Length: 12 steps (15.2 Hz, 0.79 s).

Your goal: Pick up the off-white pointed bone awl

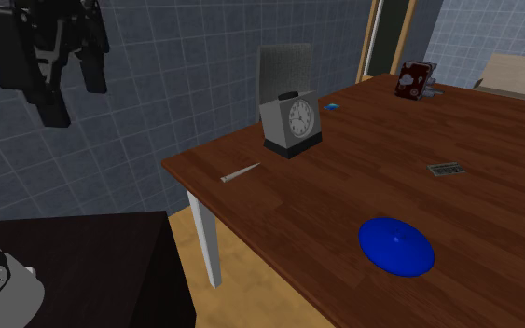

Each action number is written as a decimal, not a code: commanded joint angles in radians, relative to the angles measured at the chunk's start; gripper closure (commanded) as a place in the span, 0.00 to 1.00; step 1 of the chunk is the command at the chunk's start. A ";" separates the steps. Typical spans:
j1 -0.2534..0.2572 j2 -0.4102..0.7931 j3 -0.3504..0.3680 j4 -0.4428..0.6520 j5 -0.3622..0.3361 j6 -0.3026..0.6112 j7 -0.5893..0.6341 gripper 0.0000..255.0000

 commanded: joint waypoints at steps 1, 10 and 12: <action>0.000 0.000 0.000 0.000 0.000 0.000 0.000 0.00; 0.084 0.186 0.132 -0.057 0.054 0.281 0.041 0.00; 0.099 0.240 0.162 -0.057 0.059 0.342 0.052 0.00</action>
